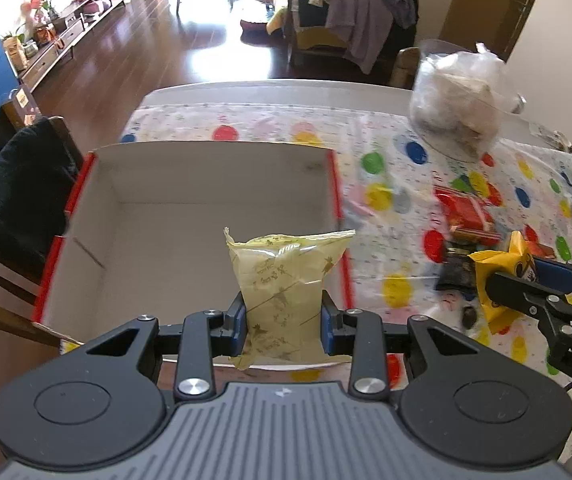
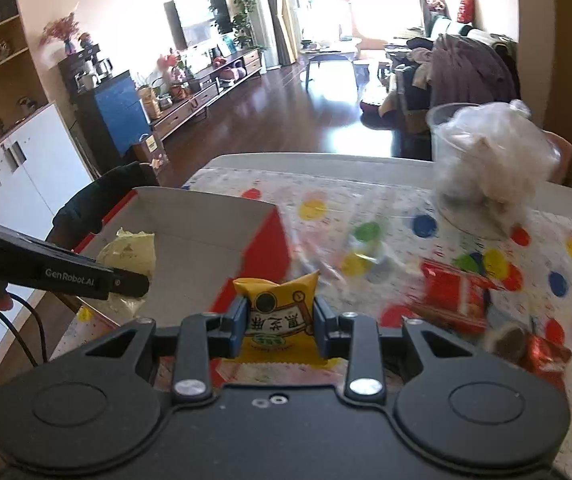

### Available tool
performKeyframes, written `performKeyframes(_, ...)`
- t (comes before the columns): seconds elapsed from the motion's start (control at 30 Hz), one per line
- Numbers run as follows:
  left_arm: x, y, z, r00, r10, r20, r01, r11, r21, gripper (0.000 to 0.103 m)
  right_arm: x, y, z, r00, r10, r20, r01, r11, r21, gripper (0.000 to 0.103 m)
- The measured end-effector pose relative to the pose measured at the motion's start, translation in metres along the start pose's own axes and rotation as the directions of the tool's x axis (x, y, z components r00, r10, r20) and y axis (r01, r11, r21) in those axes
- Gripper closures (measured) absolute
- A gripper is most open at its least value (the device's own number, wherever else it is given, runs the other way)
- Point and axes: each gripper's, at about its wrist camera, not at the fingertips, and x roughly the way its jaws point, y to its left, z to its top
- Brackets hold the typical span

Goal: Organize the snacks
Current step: 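Carry both snacks over the red box and open both tools to drop them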

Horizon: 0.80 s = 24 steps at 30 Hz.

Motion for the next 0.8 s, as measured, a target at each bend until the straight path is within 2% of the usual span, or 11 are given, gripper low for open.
performKeyframes(0.43, 0.023, 0.078, 0.012, 0.997, 0.076, -0.027, -0.076, 0.997, -0.02, 0.07, 0.063, 0.066, 0.024, 0.998, 0.008, -0.057, -0.011, 0.999, -0.049, 0.071)
performKeyframes(0.8, 0.054, 0.119, 0.027, 0.991, 0.106, -0.085, -0.107, 0.994, -0.01, 0.07, 0.12, 0.106, 0.043, 0.992, 0.002, -0.128, -0.014, 0.996, -0.092, 0.071)
